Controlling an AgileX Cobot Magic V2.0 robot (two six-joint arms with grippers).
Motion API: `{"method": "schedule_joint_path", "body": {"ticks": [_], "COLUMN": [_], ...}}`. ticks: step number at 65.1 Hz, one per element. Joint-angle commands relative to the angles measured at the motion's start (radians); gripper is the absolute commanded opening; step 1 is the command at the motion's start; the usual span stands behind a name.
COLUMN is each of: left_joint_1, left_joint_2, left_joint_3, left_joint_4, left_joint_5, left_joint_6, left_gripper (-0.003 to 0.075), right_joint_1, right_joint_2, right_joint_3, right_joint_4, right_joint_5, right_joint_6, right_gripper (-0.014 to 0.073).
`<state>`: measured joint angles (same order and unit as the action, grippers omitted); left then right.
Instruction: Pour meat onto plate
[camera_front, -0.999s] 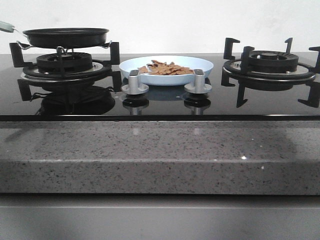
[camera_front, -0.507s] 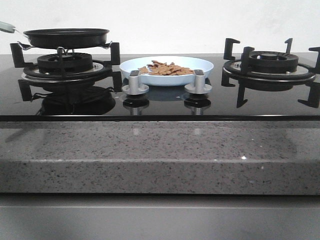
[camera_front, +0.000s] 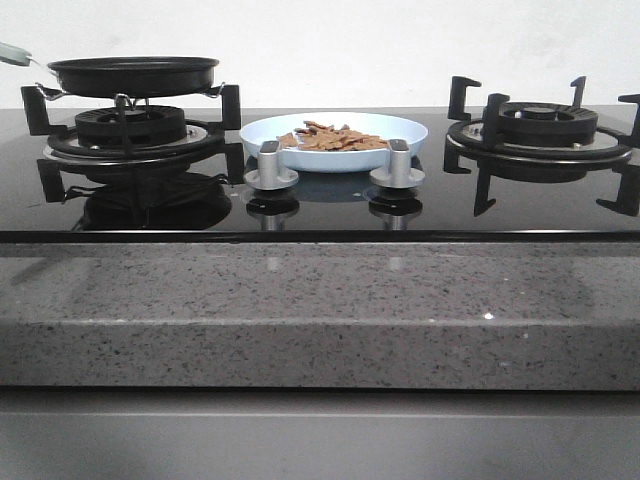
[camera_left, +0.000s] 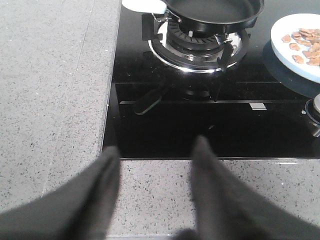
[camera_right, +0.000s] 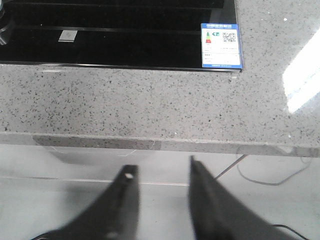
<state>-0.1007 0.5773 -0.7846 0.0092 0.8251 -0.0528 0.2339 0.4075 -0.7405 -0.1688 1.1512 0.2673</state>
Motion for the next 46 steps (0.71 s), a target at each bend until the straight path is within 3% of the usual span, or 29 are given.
{"method": "schedule_joint_path", "body": {"ticks": [1, 8, 10, 46], "left_joint_1": [0.003, 0.003, 0.003, 0.003], "left_joint_2": [0.001, 0.001, 0.001, 0.001], "left_joint_3": [-0.024, -0.024, -0.024, -0.024], "left_joint_4": [0.003, 0.003, 0.003, -0.009], "left_joint_5": [-0.082, -0.091, -0.096, -0.110], "left_joint_6": [-0.011, -0.011, -0.011, -0.011], "left_gripper": [0.0146, 0.0015, -0.0018, -0.0020], "right_joint_1": [-0.005, -0.005, -0.005, -0.005], "right_joint_2": [0.009, 0.009, 0.009, 0.009], "right_joint_3": [-0.022, -0.022, -0.022, -0.022], "right_joint_4": [-0.016, -0.016, -0.016, -0.014], "right_joint_5": [-0.055, -0.056, -0.056, -0.051], "right_joint_6": [-0.004, -0.004, -0.004, -0.003], "right_gripper": [0.0095, -0.0067, -0.0069, -0.0071]}}
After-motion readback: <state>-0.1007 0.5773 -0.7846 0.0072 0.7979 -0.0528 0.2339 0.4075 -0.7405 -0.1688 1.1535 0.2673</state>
